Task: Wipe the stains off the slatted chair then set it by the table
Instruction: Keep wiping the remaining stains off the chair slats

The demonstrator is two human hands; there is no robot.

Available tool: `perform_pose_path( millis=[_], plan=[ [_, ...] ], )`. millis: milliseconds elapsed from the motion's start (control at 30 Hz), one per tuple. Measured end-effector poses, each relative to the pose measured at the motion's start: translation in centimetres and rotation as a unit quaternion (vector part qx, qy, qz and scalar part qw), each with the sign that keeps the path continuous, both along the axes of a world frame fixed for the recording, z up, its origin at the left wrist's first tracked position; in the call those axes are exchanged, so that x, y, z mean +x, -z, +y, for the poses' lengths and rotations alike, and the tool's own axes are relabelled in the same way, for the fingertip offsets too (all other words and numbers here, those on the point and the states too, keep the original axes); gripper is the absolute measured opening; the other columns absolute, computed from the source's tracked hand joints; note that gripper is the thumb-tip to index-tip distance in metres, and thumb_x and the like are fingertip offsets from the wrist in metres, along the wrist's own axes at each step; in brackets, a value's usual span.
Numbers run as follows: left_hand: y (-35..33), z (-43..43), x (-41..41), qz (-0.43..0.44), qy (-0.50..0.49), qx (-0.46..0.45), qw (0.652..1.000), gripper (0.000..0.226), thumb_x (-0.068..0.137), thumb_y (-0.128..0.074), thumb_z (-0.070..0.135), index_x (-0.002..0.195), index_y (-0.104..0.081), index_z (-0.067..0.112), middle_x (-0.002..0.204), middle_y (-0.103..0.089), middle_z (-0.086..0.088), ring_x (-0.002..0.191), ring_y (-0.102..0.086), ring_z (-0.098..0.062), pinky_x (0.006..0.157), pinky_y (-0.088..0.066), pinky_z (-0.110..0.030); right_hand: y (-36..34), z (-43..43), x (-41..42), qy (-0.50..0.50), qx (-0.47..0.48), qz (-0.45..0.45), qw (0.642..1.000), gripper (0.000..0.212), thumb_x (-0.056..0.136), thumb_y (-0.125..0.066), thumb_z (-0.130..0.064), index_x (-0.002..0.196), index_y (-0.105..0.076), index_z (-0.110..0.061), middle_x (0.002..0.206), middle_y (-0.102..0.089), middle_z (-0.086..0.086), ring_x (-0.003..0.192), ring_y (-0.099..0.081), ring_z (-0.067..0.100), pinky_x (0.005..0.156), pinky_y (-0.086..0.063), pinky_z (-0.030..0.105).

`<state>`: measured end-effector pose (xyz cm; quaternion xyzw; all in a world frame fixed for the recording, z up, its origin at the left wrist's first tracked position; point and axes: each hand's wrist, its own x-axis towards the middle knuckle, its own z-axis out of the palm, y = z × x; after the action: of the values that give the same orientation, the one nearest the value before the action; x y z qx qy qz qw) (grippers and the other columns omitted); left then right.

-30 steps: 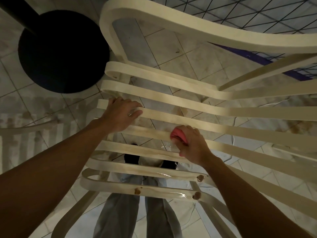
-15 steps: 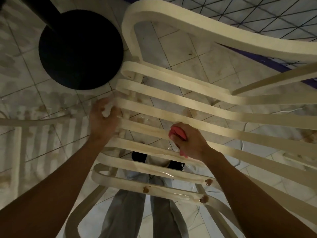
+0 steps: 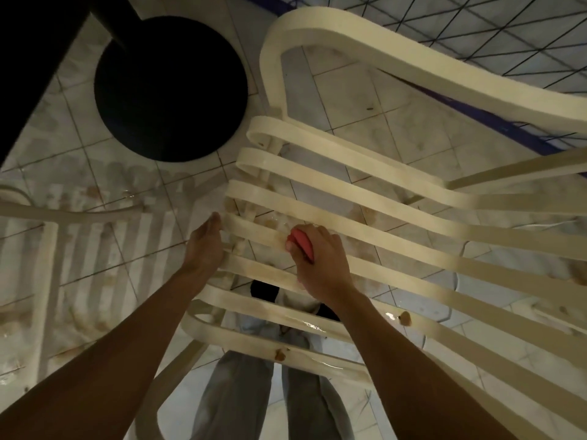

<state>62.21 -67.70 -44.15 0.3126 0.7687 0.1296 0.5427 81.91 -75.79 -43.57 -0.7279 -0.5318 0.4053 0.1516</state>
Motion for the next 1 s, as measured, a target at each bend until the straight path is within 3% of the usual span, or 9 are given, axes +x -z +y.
perform_pose_path(
  millis=[133,267,367,433,567,733,867,1000],
  plan=[
    [0.0,0.3,-0.4,-0.013,-0.001,0.005,1.0,0.048,0.106,-0.032,0.046,0.133,-0.06,0.018,0.122,-0.061,-0.004,0.119,-0.056,-0.023,0.088,-0.036,-0.03,0.4,-1.4,1.7,-0.029,0.034,-0.025,0.999,0.024,0.096,-0.05,-0.047,0.117,-0.055,-0.035,0.115,-0.059,-0.011,0.1,-0.053,0.019,0.092,-0.042,0.04],
    [-0.2,-0.1,-0.6,-0.024,0.013,0.014,1.0,0.049,0.105,-0.032,0.049,0.138,-0.057,0.022,0.132,-0.059,-0.006,0.118,-0.054,-0.023,0.087,-0.039,-0.032,0.2,-1.5,1.8,-0.011,0.024,-0.038,0.999,0.024,0.095,-0.047,-0.048,0.113,-0.055,-0.035,0.112,-0.059,-0.01,0.1,-0.052,0.019,0.093,-0.042,0.041],
    [-0.3,-0.3,-0.5,-0.032,0.008,0.016,0.999,0.049,0.105,-0.031,0.05,0.14,-0.054,0.024,0.129,-0.057,-0.002,0.111,-0.051,-0.017,0.08,-0.04,-0.027,0.0,-0.7,0.9,-0.007,-0.006,-0.057,0.998,0.019,0.095,-0.042,-0.048,0.105,-0.052,-0.035,0.108,-0.058,-0.01,0.096,-0.051,0.021,0.091,-0.041,0.04],
    [-0.2,-0.3,-0.6,-0.031,0.004,0.015,0.999,0.051,0.104,-0.03,0.052,0.14,-0.055,0.024,0.131,-0.058,-0.004,0.114,-0.052,-0.018,0.086,-0.039,-0.032,-0.1,0.0,0.3,-0.01,-0.023,-0.055,0.998,0.022,0.094,-0.038,-0.05,0.103,-0.05,-0.035,0.107,-0.057,-0.011,0.096,-0.051,0.022,0.089,-0.039,0.038],
    [-0.3,-0.3,-0.6,-0.04,0.006,0.013,0.999,0.052,0.105,-0.027,0.05,0.135,-0.058,0.021,0.121,-0.059,0.0,0.112,-0.054,-0.017,0.088,-0.038,-0.033,-0.5,1.9,-1.5,-0.026,-0.042,-0.029,0.998,0.011,0.098,-0.047,-0.04,0.103,-0.05,-0.031,0.107,-0.058,-0.01,0.098,-0.051,0.022,0.091,-0.04,0.038],
    [-0.3,-0.1,-0.9,-0.044,0.024,0.014,0.999,0.05,0.106,-0.024,0.051,0.127,-0.062,0.026,0.113,-0.062,0.002,0.098,-0.057,-0.012,0.078,-0.039,-0.028,-2.1,5.2,-5.5,-0.04,-0.063,-0.025,0.997,0.021,0.101,-0.048,-0.037,0.112,-0.052,-0.02,0.112,-0.06,0.002,0.101,-0.05,0.027,0.092,-0.043,0.044],
    [-0.2,-0.2,-1.1,-0.06,0.028,0.001,0.998,0.051,0.105,-0.019,0.054,0.098,-0.067,0.036,0.102,-0.069,0.006,0.099,-0.062,-0.014,0.083,-0.044,-0.033,-2.1,7.5,-9.1,-0.044,-0.072,-0.051,0.995,0.031,0.099,-0.047,-0.04,0.121,-0.05,-0.018,0.119,-0.059,0.009,0.108,-0.052,0.038,0.095,-0.043,0.05],
    [0.0,0.1,-1.7,-0.09,0.01,-0.02,0.996,0.061,0.102,-0.014,0.058,0.109,-0.07,0.034,0.107,-0.073,-0.001,0.106,-0.066,-0.017,0.086,-0.052,-0.035,-2.1,8.5,-11.7,-0.03,-0.089,-0.095,0.991,0.04,0.097,-0.05,-0.04,0.131,-0.046,-0.019,0.128,-0.057,0.012,0.118,-0.047,0.043,0.101,-0.039,0.057]
  ],
)
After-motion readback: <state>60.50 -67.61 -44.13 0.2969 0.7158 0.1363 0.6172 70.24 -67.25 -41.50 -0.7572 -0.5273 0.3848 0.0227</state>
